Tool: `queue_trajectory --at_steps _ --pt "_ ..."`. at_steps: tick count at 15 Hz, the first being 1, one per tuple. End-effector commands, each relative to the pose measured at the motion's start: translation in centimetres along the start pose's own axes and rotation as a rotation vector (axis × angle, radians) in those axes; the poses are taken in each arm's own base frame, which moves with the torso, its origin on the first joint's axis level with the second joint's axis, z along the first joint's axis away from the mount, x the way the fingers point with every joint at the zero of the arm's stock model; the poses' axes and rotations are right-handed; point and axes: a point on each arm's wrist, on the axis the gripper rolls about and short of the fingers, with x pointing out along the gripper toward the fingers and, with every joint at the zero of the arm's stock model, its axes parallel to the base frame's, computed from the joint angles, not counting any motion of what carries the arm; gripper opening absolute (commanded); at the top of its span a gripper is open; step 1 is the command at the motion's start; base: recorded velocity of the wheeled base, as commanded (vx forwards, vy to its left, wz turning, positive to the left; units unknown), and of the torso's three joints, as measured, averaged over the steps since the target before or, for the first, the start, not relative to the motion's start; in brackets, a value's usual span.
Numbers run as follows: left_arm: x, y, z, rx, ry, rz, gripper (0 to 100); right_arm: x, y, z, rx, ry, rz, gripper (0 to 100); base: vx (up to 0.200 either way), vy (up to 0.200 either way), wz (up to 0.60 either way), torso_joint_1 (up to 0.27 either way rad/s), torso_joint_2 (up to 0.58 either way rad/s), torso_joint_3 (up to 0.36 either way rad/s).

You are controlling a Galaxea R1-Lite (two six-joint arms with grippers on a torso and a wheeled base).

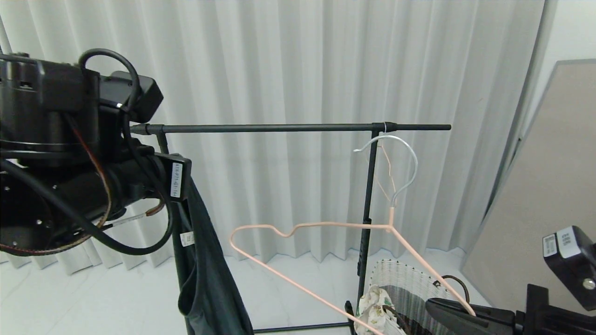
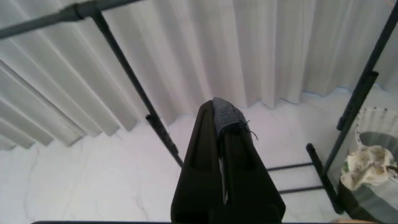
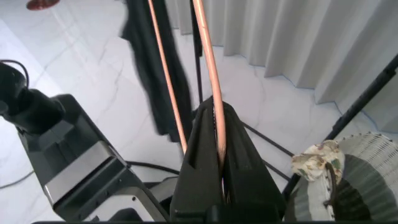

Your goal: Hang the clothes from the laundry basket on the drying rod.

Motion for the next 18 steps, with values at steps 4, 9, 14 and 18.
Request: queue_trajectory --at_steps 4,9,14,18 --pt "1.9 -3.0 -0.6 -0.058 0.064 -0.058 0 2.6 0.5 -0.1 0.043 -0.010 0.001 0 0.000 0.000 0.00 0.000 0.00 0.000" --pt "2.3 -3.7 -0.5 -0.063 0.071 -0.072 0 3.2 -0.3 0.1 0.054 -0.011 -0.048 0 0.000 0.000 0.00 0.000 0.00 0.000" --pt "1.9 -4.3 -0.6 -0.053 0.069 -0.094 0 3.4 -0.9 0.7 0.063 -0.032 -0.082 0 0.000 0.000 0.00 0.000 0.00 0.000" --pt "1.8 -4.6 -0.6 -0.048 0.067 -0.106 0 3.8 -0.3 1.3 0.061 -0.042 -0.055 0 0.000 0.000 0.00 0.000 0.00 0.000"
